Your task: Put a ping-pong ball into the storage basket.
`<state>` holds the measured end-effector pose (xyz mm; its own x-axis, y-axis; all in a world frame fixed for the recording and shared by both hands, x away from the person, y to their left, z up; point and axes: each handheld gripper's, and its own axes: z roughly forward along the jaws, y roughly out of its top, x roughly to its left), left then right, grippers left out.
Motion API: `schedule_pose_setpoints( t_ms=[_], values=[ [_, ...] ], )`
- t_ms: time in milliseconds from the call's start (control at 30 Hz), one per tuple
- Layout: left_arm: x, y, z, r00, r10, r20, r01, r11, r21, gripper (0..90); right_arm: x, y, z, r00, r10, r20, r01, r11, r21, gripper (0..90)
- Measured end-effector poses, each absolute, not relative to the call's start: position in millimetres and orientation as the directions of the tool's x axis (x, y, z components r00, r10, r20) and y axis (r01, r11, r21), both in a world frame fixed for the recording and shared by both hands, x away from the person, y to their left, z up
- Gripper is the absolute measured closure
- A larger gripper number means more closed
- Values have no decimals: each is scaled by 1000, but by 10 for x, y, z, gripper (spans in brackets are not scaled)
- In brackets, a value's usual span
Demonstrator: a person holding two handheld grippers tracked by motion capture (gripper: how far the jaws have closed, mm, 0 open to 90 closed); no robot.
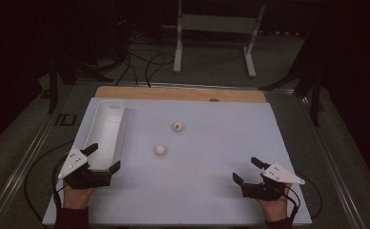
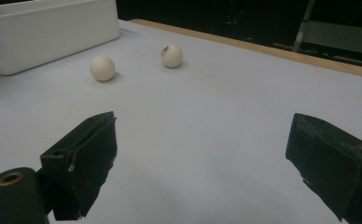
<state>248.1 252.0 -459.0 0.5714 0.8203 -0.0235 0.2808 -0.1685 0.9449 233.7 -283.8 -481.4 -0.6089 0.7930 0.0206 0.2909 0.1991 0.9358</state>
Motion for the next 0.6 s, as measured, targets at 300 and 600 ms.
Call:
schedule_pose_setpoints(
  t_ms=[300,600],
  values=[
    [2504,2469,-4485,567,823,-29,296,-170,940,2,2325,-2851,-4827,-599,801,14,294,203,934,85],
    [2604,2397,-4411,588,808,-40,311,-180,933,2,2328,-2862,-4829,-589,808,10,287,198,937,85]
  ],
)
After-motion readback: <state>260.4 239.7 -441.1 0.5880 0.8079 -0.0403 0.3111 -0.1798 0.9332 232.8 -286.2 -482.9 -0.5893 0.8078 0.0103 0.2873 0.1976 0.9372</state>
